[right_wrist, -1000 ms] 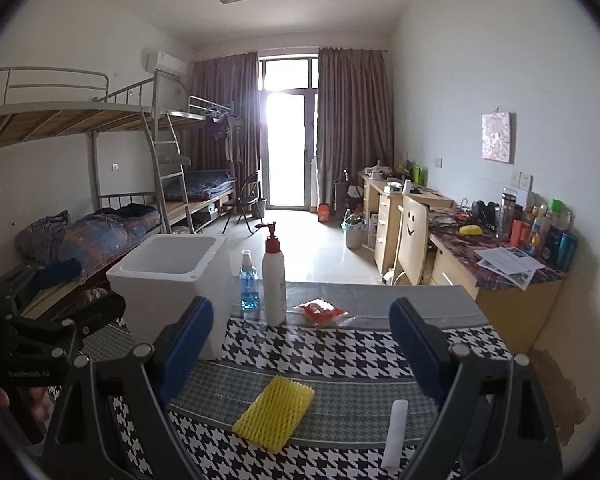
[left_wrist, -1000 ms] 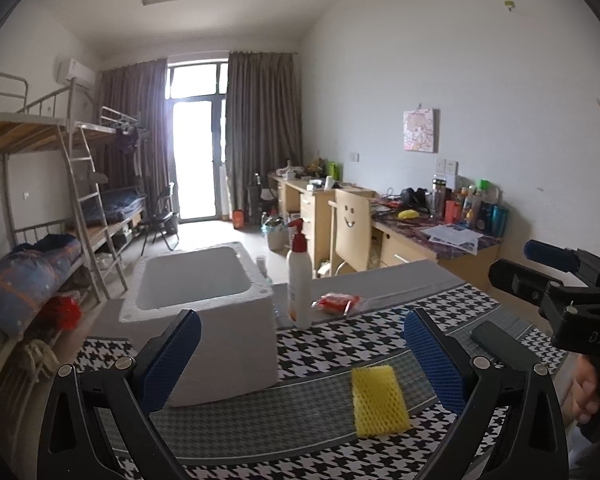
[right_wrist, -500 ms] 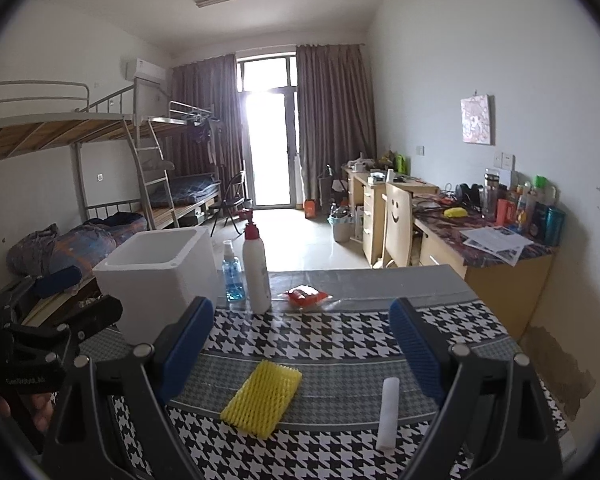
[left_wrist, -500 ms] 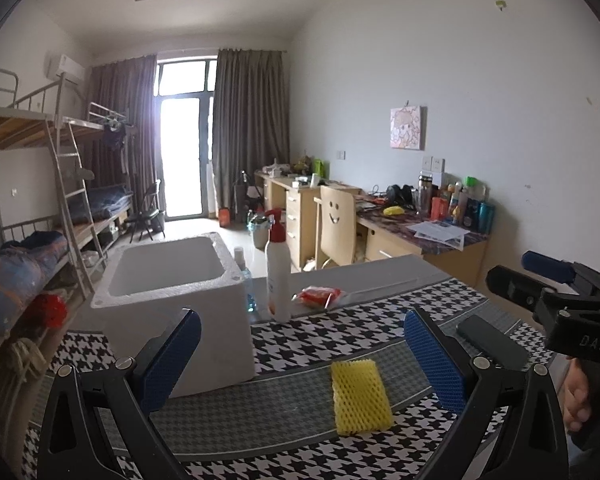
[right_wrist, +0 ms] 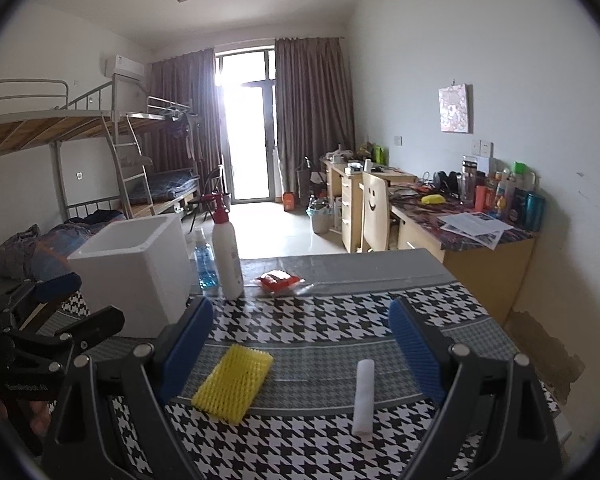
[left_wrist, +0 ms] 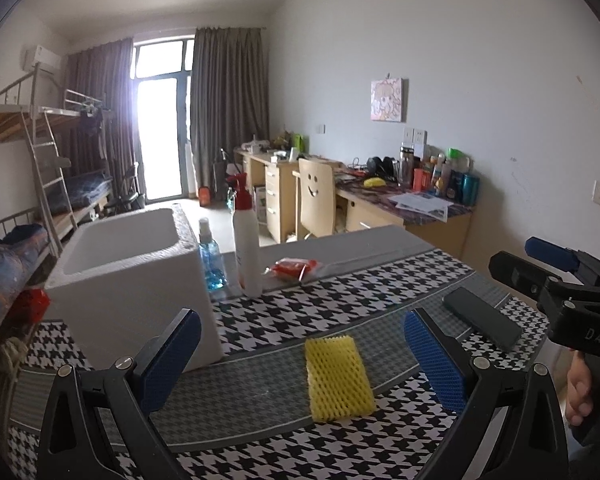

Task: Organize soft objects
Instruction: 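Move both open grippers back toward the yellow mesh sleeve and white foam roll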

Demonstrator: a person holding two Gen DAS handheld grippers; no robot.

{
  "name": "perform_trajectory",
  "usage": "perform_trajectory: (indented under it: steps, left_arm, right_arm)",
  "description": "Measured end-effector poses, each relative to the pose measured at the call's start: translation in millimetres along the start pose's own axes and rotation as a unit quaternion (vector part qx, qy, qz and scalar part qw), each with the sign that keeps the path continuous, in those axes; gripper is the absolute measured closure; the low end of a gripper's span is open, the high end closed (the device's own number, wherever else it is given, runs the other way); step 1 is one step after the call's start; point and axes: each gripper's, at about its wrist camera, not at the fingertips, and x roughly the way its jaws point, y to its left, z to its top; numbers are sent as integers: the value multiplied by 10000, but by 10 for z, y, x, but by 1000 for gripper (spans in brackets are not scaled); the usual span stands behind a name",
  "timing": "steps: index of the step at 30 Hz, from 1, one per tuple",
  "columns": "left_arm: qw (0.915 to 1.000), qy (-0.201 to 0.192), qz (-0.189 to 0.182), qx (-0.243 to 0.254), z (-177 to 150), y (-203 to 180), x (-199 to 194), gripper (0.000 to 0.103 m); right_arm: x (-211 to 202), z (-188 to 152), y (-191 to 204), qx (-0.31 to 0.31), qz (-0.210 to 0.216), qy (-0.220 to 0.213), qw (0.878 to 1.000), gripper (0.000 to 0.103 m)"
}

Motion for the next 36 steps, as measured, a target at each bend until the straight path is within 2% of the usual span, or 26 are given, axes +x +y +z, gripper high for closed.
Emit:
perform_trajectory:
  steps: [18, 27, 36]
  left_arm:
    - [9980, 624, -71, -9, -120, -142, 380, 1]
    - [9955, 892, -293, 83, -179, -254, 540, 1]
    - [9943, 1036, -239, 45, -202, -271, 659, 1]
  right_arm:
    - [139, -207, -312, 293, -123, 365, 9988, 11]
    - [280, -322, -387, 331, -143, 656, 9972, 11]
    - [364, -395, -478, 347, -199, 854, 9955, 11]
